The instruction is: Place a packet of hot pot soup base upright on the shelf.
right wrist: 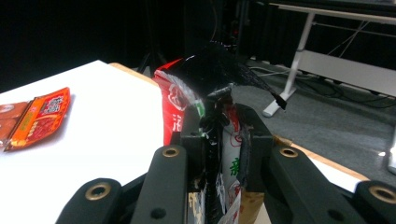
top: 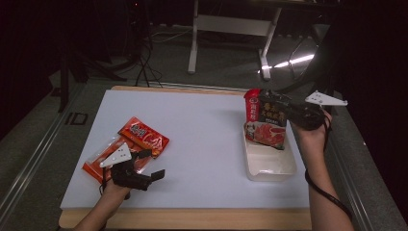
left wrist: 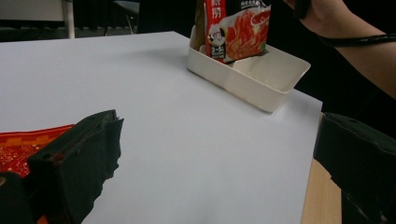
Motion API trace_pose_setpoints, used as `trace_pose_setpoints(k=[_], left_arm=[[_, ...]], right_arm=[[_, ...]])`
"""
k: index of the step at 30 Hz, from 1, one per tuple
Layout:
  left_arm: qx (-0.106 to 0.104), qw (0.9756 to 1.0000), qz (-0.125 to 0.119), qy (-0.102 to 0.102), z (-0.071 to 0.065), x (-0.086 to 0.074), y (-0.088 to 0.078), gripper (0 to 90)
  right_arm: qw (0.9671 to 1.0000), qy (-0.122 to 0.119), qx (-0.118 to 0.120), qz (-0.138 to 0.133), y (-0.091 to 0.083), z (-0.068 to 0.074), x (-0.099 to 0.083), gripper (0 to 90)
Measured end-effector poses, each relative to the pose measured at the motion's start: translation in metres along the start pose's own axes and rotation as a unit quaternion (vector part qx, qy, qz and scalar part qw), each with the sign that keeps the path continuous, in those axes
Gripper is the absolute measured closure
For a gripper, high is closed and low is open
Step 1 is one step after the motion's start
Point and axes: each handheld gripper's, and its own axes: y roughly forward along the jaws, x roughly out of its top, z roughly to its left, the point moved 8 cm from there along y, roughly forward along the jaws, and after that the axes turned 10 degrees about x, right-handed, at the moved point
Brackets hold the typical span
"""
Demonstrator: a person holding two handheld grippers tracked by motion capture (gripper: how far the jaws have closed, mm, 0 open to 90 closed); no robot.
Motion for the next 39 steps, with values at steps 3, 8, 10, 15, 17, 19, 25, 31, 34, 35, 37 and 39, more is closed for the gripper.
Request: trace_pose_setpoints(k=[3,8,10,15,17,19,25,31,34,35,37,39], left_arm=[[0.0,1.0,0.0,-0.001,0.0,0.0,0.0,1.2],[-0.001,1.0,0.002,0.002,-0.001,-0.001,0.0,1.2],[-0.001,1.0,0.002,0.001,-0.001,-0.001,0.0,1.2],[0.0,1.0,0.003,0.0,0.0,-0.002,-0.001,1.2],[0.001,1.0,0.002,0.001,0.0,-0.002,0.0,1.2],[0.0,1.0,0.003,0.003,-0.001,-0.002,0.0,1.2],[0.0,1.0,0.003,0.004,-0.001,-0.003,0.0,1.2],[-0.003,1.0,0.003,0.009,-0.002,-0.002,0.0,1.2],[-0.006,0.9998,0.005,0.016,-0.003,-0.003,0.0,1.2],[-0.006,0.9998,0.006,0.02,-0.003,-0.003,0.0,1.2],[-0.01,0.9996,0.006,0.025,-0.006,-0.002,0.0,1.2],[-0.009,0.9994,0.0,0.033,-0.008,-0.001,0.0,1.2]], right_arm=[[0.9998,0.012,0.015,-0.008,0.004,0.001,-0.004,74.5],[0.999,0.025,0.035,-0.016,0.01,0.004,-0.01,73.8],[0.999,0.028,0.034,-0.012,0.012,0.004,-0.015,73.5],[0.9982,0.038,0.036,-0.028,0.007,0.002,-0.02,73.5],[0.9982,0.038,0.036,-0.029,0.005,0.001,-0.022,72.9],[0.9983,0.036,0.036,-0.028,0.004,0.001,-0.025,72.6],[0.9981,0.045,0.033,-0.027,-0.005,-0.004,-0.044,72.0],[0.9977,0.062,0.026,-0.013,-0.015,-0.009,-0.052,64.0],[0.9978,0.062,0.018,-0.016,-0.021,-0.01,-0.047,52.5],[0.9985,0.055,0.006,-0.006,-0.023,-0.009,-0.046,48.3],[0.999,0.044,0.006,-0.01,-0.026,-0.005,-0.041,42.7],[0.9992,0.04,-0.001,-0.009,-0.031,-0.002,-0.034,41.1]])
